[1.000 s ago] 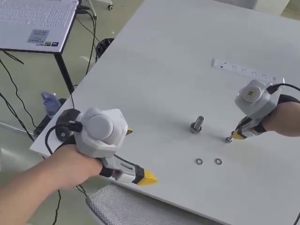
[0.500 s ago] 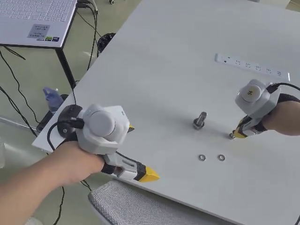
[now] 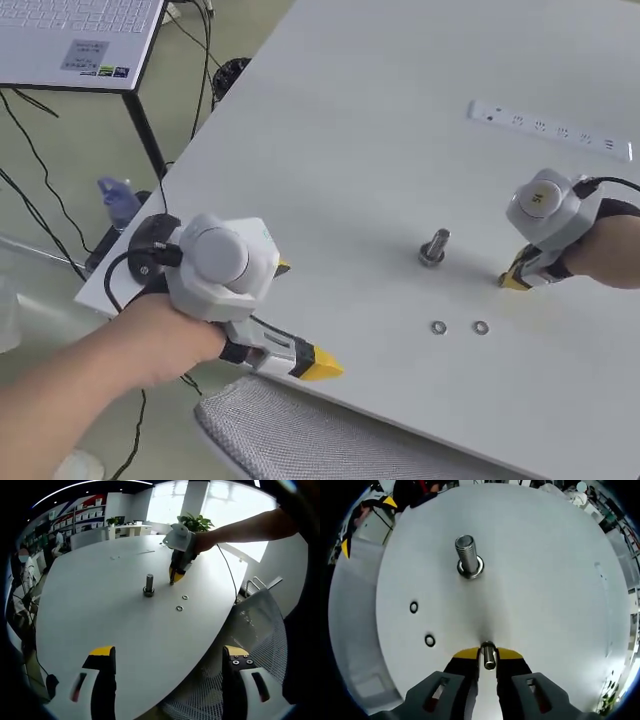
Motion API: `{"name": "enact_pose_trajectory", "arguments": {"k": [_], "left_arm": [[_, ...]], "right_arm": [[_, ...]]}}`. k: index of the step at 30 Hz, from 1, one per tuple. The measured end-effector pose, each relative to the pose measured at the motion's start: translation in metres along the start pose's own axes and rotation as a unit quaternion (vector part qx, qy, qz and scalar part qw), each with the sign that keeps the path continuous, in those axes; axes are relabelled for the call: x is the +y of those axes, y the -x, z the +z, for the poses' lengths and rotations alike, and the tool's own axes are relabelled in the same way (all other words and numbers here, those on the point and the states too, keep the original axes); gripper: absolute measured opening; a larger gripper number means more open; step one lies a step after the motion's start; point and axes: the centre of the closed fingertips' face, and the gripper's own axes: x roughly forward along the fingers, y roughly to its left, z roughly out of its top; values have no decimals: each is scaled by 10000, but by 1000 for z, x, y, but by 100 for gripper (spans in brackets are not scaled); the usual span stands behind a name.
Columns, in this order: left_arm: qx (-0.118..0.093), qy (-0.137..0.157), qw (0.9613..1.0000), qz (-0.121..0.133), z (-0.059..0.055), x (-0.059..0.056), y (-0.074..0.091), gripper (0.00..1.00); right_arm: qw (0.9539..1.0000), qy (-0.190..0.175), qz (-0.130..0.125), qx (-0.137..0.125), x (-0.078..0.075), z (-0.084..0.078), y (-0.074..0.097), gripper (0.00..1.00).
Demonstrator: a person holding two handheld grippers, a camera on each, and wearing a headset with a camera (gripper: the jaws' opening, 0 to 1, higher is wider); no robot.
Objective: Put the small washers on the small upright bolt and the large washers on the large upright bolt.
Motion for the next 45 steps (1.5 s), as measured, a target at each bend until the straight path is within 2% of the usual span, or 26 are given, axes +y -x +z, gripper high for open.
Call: {"name": "enact_pose_trajectory", "arguments": {"k": [14,29,33,45], "left_arm": [[-181,-52,9998,-20,13,-3,2,88],[-219,-289,9993,41,16,-2,5,89],[-306,-294,9991,46,20,-3,6,89],[-202,-621,9979,-6,17,-4,7,91]], "right_arm": [[10000,-8,-58,-41,2,1,1,13],[9999,-80,-51,-76,2,2,1,13],[9999,-73,-50,-84,3,2,1,13],[9999,-28,-63,-109,3,2,1,13]]}}
